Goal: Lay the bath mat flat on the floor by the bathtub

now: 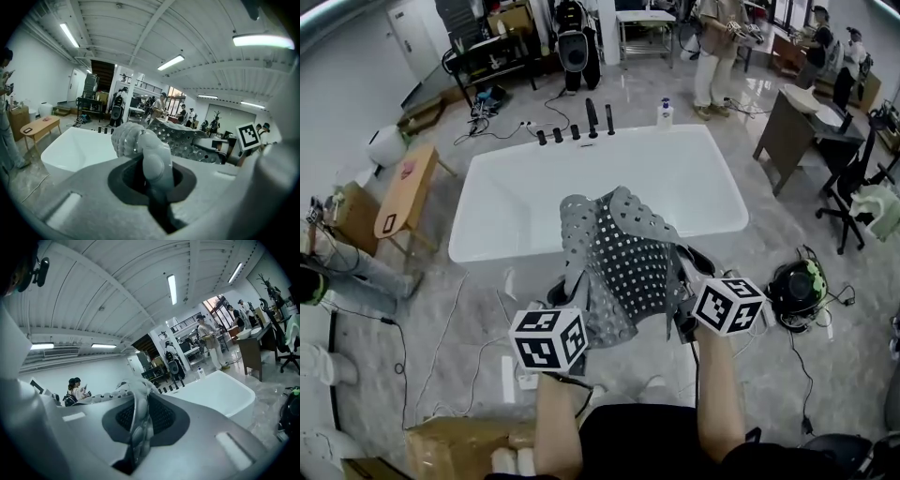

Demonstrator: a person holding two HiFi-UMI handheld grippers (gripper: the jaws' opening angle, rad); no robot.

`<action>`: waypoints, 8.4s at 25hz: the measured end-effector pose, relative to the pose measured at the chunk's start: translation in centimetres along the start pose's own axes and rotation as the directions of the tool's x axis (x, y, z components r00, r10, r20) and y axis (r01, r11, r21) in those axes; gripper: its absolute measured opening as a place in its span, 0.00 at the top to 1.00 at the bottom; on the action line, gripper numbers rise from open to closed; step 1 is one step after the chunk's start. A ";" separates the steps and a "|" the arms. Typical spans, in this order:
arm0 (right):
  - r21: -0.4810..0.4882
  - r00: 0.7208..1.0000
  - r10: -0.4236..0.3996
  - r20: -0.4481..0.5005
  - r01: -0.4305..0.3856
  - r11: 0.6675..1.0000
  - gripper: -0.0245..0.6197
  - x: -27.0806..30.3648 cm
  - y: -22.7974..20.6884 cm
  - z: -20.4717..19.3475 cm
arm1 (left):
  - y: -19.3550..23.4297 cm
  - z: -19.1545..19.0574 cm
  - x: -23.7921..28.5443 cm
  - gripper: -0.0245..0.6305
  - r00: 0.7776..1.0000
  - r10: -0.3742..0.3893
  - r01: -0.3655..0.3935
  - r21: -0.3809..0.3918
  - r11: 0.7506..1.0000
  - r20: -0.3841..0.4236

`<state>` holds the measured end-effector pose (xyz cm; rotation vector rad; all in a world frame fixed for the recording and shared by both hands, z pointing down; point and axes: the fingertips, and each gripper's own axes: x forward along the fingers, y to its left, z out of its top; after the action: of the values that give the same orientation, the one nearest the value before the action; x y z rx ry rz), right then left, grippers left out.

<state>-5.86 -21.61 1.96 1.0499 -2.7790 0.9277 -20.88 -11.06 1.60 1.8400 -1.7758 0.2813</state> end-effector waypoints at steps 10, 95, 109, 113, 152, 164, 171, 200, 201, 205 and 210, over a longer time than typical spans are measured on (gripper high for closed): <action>0.058 0.999 0.005 -0.038 -0.003 0.998 0.93 1.2 -1.6 -1.5 | 0.9 -3.2 1.3 0.93 0.997 0.002 -0.006 -0.060 0.998 -0.075; 0.351 0.947 -0.218 -0.237 0.293 0.889 0.93 -4.0 -25.6 -18.0 | -6.5 -21.8 24.1 0.93 0.877 -0.137 0.050 -0.196 0.979 -0.461; 0.325 0.914 -0.217 -0.343 0.332 0.886 0.93 -1.9 -31.8 -27.8 | -4.0 -33.0 29.9 0.93 0.830 -0.152 0.030 -0.230 0.973 -0.537; 0.307 0.901 -0.219 -0.375 0.344 0.887 0.93 -2.1 -33.1 -30.3 | -3.9 -36.1 30.9 0.93 0.814 -0.170 0.044 -0.233 0.971 -0.555; 0.146 0.879 -0.126 -0.461 0.215 0.966 0.93 -3.4 -39.6 -46.6 | 1.4 -53.9 31.7 0.93 0.848 -0.063 -0.009 -0.134 0.991 -0.526; 0.080 0.824 -0.156 -0.544 0.235 0.969 0.93 -4.1 -39.8 -48.0 | 2.9 -55.8 31.7 0.93 0.841 -0.071 0.004 -0.126 0.992 -0.536; -0.016 0.794 -0.170 -0.584 0.199 0.980 0.93 -4.1 -41.8 -49.3 | 3.9 -58.2 33.0 0.93 0.853 -0.034 -0.056 -0.156 0.986 -0.521; -0.092 0.763 -0.223 -0.607 0.211 0.973 0.93 -4.0 -46.1 -52.3 | 13.0 -64.2 33.0 0.93 0.807 0.135 -0.268 -0.153 0.951 -0.574; -0.086 0.765 -0.225 -0.603 0.218 0.972 0.93 -4.3 -46.5 -52.5 | 13.2 -64.7 33.1 0.93 0.802 0.142 -0.274 -0.145 0.951 -0.581; -0.090 0.759 -0.252 -0.600 0.249 0.964 0.93 -5.0 -48.7 -53.2 | 14.1 -66.6 33.9 0.92 0.775 0.182 -0.289 -0.083 0.954 -0.605; -0.105 0.749 -0.276 -0.602 0.269 0.957 0.93 -5.2 -50.8 -54.2 | 15.6 -68.6 34.3 0.92 0.739 0.228 -0.290 0.006 0.957 -0.634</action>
<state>19.72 -19.38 71.90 0.9055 -2.0299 0.9865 -16.89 -3.71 79.46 1.2071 -1.5095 0.8091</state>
